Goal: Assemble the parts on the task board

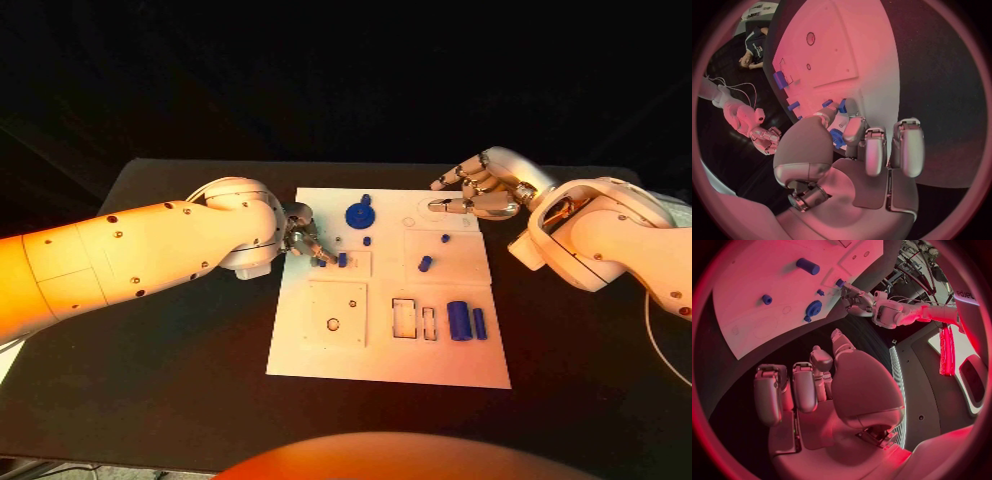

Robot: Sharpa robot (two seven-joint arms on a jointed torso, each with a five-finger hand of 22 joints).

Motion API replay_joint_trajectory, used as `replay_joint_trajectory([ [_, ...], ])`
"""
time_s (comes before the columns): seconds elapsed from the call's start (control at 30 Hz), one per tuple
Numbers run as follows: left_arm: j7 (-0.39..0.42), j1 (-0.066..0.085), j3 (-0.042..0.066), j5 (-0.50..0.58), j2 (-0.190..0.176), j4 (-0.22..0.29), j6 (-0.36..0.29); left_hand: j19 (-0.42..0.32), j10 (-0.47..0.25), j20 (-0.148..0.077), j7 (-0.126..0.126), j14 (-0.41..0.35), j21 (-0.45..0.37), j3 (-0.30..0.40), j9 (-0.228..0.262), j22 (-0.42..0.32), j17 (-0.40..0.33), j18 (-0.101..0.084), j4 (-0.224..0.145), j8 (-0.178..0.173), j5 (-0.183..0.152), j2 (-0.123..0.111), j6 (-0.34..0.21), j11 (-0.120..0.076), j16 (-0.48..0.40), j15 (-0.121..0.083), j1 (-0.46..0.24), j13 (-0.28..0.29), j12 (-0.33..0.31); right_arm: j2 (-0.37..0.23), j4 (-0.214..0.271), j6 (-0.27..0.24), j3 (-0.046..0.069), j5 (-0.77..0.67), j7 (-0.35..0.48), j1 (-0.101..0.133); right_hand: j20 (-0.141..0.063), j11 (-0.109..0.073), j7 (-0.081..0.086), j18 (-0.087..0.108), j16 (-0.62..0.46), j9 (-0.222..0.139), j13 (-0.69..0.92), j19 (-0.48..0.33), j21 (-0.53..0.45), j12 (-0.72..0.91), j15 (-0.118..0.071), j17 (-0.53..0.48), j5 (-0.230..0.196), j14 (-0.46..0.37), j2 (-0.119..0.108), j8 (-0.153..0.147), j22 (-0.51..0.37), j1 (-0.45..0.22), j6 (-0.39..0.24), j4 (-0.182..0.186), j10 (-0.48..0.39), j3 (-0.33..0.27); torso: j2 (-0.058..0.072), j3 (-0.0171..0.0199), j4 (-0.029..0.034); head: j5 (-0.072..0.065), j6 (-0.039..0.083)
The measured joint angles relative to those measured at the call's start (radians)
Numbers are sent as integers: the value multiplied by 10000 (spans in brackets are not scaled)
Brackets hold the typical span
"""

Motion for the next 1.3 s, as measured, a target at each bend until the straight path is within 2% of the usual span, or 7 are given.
replay_joint_trajectory([
  [0.67, -19, -8, 30, 13, -125, 72, -51, 38, -1, -37, -1, -37, -1, -60, -1, 0, -1, 0, -28, -5, 0, 93, -2, 0, 0, -37, 94, 4, 0, 6, -19, 33, 0, 0, 0, 0, 0, 0, 0, -1, 0, 0, 0, 0, 0, 0, 0, 8, 0, 0, 0, 0, -2, 0, 0, 0, 0, 0, -4, 4, -3, -11, -11],
  [0.93, -29, 2, 229, 30, -314, 229, -164, 37, -1, -37, 0, -37, -1, -1024, -13, 0, -1, 0, 518, 21, 0, 41, -2, 1, 0, -37, -386, -12, 0, 10, -52, 43, 0, -1, 1, 0, 0, 0, 0, 0, 0, 0, 0, 0, 0, 0, 0, 6, 0, 0, 0, 0, -3, 0, 0, 0, 0, 0, -2, -1, -3, -33, -10],
  [1.13, -27, 8, 276, 246, -345, 291, -446, 37, 34, -37, -1, -37, -1, -2084, -12, 0, -1, 0, 1140, 33, 0, 226, -2, -34, 0, -37, -729, -18, 0, 44, -95, 50, 0, -2, 1, -12, 0, 0, 0, 0, 0, 0, 0, 0, 0, 0, 0, 6, 0, 0, 0, 0, -3, 0, 0, 0, 0, 0, -5, -1, -3, -12, 6],
  [1.27, 10, 11, 283, 455, -378, 293, -676, 37, 27, -37, 3, -37, -23, -2335, -12, 0, -1, 0, 1140, 33, 19, 292, -5, -27, 0, -37, -680, -180, -140, 62, -116, 57, -1, 1, 4, -35, 0, 0, 0, 0, 0, 0, 0, 0, 0, 0, 0, 5, 0, 0, 0, 0, -3, 0, 0, 0, 0, 0, -6, 1, 2, -10, 32],
  [1.3, 19, 12, 284, 498, -385, 290, -731, 37, -63, -36, 63, -37, -120, -2386, -12, 0, -1, 0, 1055, 33, 185, 384, -65, 11, 0, -36, -496, -309, -254, 63, -119, 59, -2, 2, 4, -39, 0, 0, 0, 0, 0, 0, 0, 0, 0, 0, 0, 5, 0, 0, 0, 0, -3, 0, 0, 0, 0, 0, -6, 2, 3, -10, 36],
])
